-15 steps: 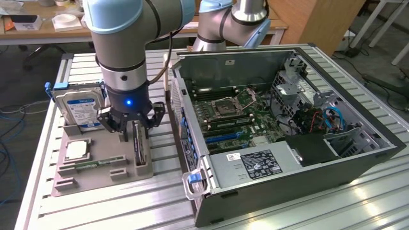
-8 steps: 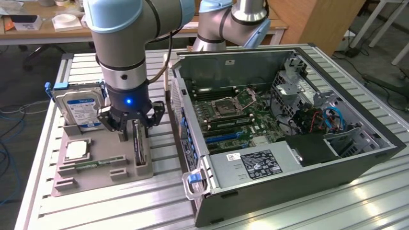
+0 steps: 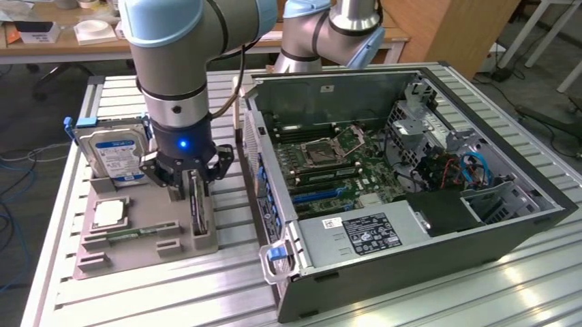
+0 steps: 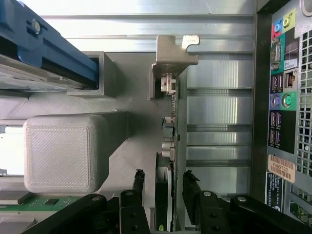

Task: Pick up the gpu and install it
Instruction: 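Pick up the gpu and move the gpu toward the slot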

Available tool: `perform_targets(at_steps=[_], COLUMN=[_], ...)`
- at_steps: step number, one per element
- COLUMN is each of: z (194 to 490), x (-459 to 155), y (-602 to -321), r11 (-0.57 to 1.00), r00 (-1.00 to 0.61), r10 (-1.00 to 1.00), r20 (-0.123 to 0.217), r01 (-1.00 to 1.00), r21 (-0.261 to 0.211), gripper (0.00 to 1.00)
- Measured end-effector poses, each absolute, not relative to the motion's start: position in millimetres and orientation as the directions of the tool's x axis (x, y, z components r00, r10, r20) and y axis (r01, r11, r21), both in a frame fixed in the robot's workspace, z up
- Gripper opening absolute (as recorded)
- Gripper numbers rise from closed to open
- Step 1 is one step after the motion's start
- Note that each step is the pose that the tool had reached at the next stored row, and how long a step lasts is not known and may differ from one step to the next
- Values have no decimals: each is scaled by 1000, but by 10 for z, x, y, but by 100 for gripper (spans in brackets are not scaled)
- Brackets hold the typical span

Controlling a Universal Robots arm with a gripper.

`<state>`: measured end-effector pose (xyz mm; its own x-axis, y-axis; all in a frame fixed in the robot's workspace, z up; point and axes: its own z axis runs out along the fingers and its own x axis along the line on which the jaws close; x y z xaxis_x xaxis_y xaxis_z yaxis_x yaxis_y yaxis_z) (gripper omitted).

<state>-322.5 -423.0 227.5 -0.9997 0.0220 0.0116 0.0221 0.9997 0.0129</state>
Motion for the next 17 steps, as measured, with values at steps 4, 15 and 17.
perform_targets(at_steps=[4, 15, 17], z=[2275, 2275, 2275], x=[-3224, -3225, -3224], y=[-4230, -4251, -4251], r11=[1000, 1000, 1000], r00=[-1000, -1000, -1000], r10=[22, 21, 21], r20=[12, 12, 12], r01=[22, 21, 21], r21=[13, 13, 13], gripper=[45, 43, 36])
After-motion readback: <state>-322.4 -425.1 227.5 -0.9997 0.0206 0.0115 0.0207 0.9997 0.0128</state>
